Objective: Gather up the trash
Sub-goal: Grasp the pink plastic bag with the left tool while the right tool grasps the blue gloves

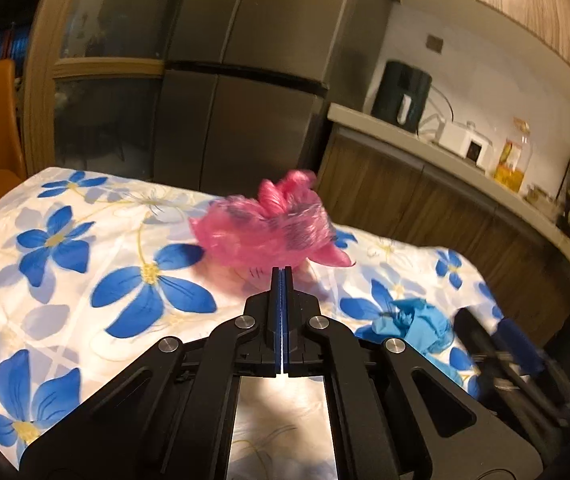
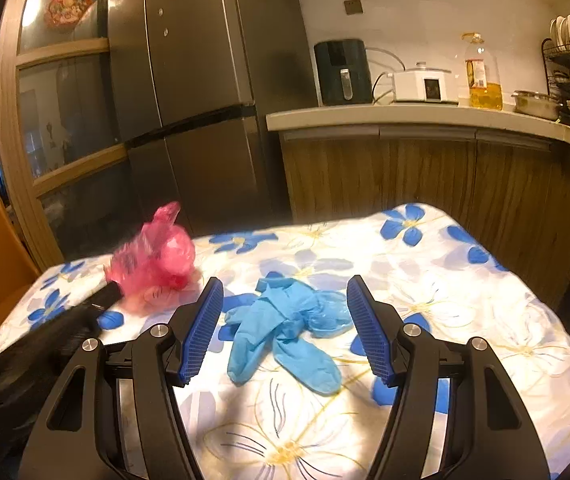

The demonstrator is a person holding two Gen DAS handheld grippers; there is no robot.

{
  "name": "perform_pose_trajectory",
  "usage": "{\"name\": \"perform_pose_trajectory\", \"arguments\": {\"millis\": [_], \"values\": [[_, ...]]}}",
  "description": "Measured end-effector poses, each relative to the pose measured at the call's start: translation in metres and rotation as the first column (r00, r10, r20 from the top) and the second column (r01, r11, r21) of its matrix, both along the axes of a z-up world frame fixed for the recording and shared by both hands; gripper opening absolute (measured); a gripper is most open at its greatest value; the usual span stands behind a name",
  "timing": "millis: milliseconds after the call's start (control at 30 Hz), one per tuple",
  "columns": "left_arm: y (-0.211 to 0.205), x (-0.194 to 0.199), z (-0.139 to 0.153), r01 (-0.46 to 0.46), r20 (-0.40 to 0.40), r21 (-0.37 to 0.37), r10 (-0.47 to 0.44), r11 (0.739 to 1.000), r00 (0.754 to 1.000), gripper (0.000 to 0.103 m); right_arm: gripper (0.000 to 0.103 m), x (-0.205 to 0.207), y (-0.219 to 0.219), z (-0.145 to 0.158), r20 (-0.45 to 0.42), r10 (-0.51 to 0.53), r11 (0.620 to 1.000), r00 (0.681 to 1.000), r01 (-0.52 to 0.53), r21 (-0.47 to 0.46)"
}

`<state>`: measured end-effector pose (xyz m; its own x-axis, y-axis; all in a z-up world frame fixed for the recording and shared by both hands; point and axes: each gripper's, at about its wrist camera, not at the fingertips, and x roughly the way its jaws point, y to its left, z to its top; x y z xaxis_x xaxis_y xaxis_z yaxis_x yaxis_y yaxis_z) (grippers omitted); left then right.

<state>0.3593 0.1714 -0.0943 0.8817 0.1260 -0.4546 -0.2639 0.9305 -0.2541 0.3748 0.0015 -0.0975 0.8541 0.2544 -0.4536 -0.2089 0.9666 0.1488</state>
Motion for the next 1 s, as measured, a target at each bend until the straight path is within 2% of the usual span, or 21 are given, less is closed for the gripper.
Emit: {"name": "perform_pose_trajectory", "arguments": {"millis": [100,300,333,367,400,433,467,500,567,633,700,800,867,933,1000], "values": [[0.003,-0.007,0.0,-0.005,0.017,-0.011,0.005,1.0,1.0,0.0,0.063,0.01,0.005,-0.008,-0.05,-0.001,1.0,0.999,0.001,-0.01],[0.012,-0.006,0.005,-0.007,0.001,-0.037,0.007,0.999,1.0,0.0,0.047,0.024,0.013,-0.026,-0.138,0.024,0.999,0.99,-0.028,-0.028],[0.013,-0.002,0.012,-0.007,-0.006,-0.003,0.007,1.0,1.0,0.0,0.034,0.027,0.013,-0.029,-0.159,0.019,0.999,0.987,-0.024,-0.027],[0.015,0.004,0.026,-0.022,0.011,0.055,0.022,0.998,1.0,0.005,0.025,0.029,0.011,-0.032,-0.175,0.014,1.0,0.985,-0.018,-0.02],[0.019,0.006,0.034,-0.03,0.04,0.078,0.027,0.997,0.999,0.035,0.024,0.03,0.01,-0.034,-0.179,0.018,1.0,0.984,-0.021,-0.016],[0.024,0.008,0.044,-0.04,0.089,0.094,0.032,0.995,0.996,0.058,0.019,0.03,0.011,-0.035,-0.178,0.025,0.999,0.984,-0.028,-0.015],[0.03,0.01,0.05,-0.062,0.14,0.101,0.047,0.993,0.989,0.091,0.014,0.029,0.011,-0.034,-0.175,0.032,0.999,0.984,-0.035,-0.014],[0.038,0.013,0.054,-0.087,0.2,0.091,0.067,0.992,0.977,0.094,0.012,0.028,0.011,-0.035,-0.171,0.04,0.999,0.984,-0.043,-0.012],[0.052,0.042,0.047,-0.058,0.143,0.093,0.045,0.994,0.989,0.094,0.009,0.025,0.011,-0.035,-0.162,0.04,0.999,0.986,-0.042,-0.009],[0.057,0.06,0.033,-0.064,0.119,0.115,0.05,0.991,0.992,0.092,0.009,0.026,0.009,-0.034,-0.162,0.039,0.999,0.986,-0.039,0.003],[0.062,0.073,0.022,-0.039,0.096,0.096,0.029,0.995,0.995,0.091,0.008,0.026,0.007,-0.034,-0.159,0.037,0.999,0.987,-0.036,0.013],[0.068,0.086,0.019,-0.011,0.097,0.064,0.004,0.998,0.995,0.089,0.008,0.023,0.007,-0.032,-0.144,0.034,0.999,0.989,-0.032,0.016],[0.072,0.092,0.021,0.008,0.105,0.07,-0.016,0.998,0.994,0.088,0.008,0.021,0.006,-0.031,-0.133,0.031,0.999,0.991,-0.029,0.017],[0.072,0.103,0.016,0.031,0.074,0.074,-0.036,0.997,0.997,0.083,0.008,0.02,0.005,-0.031,-0.13,0.03,0.999,0.991,-0.028,0.021],[0.075,0.114,0.009,0.076,0.025,0.041,-0.077,0.996,0.997,0.07,0.008,0.021,0.005,-0.031,-0.133,0.029,0.999,0.991,-0.026,0.023]]}}
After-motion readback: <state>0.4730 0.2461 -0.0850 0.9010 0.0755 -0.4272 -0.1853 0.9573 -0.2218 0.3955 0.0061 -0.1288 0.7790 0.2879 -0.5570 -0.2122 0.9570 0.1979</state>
